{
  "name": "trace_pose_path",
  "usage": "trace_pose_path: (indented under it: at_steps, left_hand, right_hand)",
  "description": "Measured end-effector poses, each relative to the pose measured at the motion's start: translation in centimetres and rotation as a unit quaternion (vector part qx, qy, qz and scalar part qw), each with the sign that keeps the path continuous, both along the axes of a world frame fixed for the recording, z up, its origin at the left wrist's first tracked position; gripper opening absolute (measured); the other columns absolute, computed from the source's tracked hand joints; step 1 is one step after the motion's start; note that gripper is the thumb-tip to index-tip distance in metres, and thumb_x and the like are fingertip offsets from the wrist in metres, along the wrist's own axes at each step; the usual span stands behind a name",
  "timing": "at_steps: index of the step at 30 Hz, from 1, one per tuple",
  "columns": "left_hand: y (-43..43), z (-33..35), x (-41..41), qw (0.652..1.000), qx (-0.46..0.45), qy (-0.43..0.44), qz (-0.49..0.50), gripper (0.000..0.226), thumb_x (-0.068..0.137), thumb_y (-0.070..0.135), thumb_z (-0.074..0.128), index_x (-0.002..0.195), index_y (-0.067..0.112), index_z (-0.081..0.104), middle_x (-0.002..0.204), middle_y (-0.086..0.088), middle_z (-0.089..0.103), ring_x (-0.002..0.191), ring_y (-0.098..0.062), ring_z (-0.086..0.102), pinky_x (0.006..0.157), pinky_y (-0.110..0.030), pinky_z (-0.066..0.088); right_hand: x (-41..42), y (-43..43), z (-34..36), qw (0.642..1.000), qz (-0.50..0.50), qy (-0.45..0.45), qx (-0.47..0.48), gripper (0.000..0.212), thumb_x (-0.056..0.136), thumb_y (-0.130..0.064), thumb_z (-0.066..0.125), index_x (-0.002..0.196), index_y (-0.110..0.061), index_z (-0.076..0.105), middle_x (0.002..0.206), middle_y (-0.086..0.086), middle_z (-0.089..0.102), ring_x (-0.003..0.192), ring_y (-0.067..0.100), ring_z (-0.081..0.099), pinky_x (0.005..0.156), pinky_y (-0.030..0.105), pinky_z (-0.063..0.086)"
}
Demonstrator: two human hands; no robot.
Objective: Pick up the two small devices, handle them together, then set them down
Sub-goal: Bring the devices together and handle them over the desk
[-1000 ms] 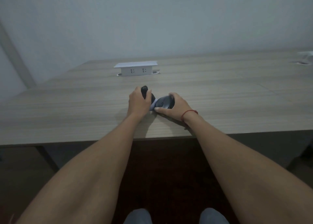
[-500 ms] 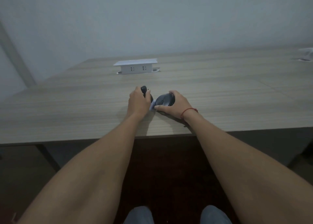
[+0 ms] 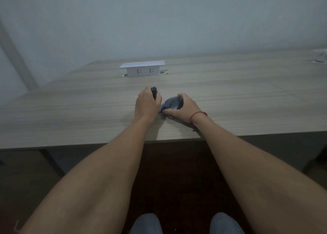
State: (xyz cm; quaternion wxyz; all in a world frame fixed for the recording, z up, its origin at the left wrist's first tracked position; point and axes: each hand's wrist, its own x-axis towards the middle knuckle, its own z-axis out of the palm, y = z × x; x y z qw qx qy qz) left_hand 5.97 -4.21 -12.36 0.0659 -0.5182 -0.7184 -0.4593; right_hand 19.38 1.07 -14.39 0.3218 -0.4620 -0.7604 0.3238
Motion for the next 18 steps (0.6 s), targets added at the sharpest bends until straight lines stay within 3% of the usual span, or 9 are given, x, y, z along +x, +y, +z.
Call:
trace_pose_path:
  at_steps: [3,7,9,13,18]
  left_hand:
    - [-0.6,0.4,-0.3,1.0,0.007,0.002,0.001,0.026,0.095,0.028,0.052,0.1,0.002,0.057,0.089,-0.009,0.056,0.077,-0.021,0.053,0.066,-0.03,0.042]
    - [-0.7,1.8,0.6,0.995,0.066,-0.069,-0.04,0.02,0.095,0.025,0.053,0.092,0.006,0.056,0.085,-0.005,0.054,0.075,-0.017,0.05,0.058,-0.014,0.035]
    - [-0.4,1.7,1.1,0.993,0.064,-0.073,-0.064,0.023,0.095,0.026,0.053,0.096,0.004,0.058,0.088,-0.005,0.056,0.079,-0.017,0.052,0.065,-0.019,0.04]
    - [0.1,0.6,0.4,0.994,0.037,-0.09,-0.044,0.029,0.095,0.031,0.053,0.102,0.003,0.059,0.098,-0.014,0.063,0.085,-0.022,0.057,0.073,-0.031,0.047]
    - [0.0,1.3,0.5,0.998,0.005,-0.061,-0.035,0.036,0.095,0.035,0.051,0.107,0.002,0.058,0.106,-0.019,0.063,0.096,-0.032,0.06,0.083,-0.043,0.052]
  right_hand:
    - [0.0,-0.1,0.2,1.0,0.001,-0.012,0.0,0.096,0.061,-0.048,0.082,0.14,-0.016,0.036,0.138,0.006,0.048,0.12,0.024,0.049,0.098,0.039,0.045]
    - [0.0,-0.5,0.6,0.999,0.01,-0.029,0.01,0.096,0.054,-0.058,0.076,0.136,-0.021,0.043,0.132,0.005,0.052,0.116,0.025,0.051,0.097,0.045,0.047]
    - [0.0,-0.5,0.6,0.999,0.019,-0.038,0.017,0.094,0.049,-0.061,0.069,0.132,-0.024,0.048,0.128,0.006,0.054,0.114,0.026,0.051,0.095,0.047,0.048]
    - [0.1,-0.5,0.8,0.998,0.025,-0.046,0.02,0.077,0.063,-0.049,0.074,0.13,-0.019,0.051,0.131,0.009,0.052,0.117,0.028,0.048,0.096,0.048,0.046]
    - [-0.1,-1.0,0.6,0.999,0.001,-0.032,0.013,0.106,0.041,-0.075,0.067,0.132,-0.025,0.046,0.131,0.005,0.05,0.117,0.026,0.049,0.096,0.046,0.048]
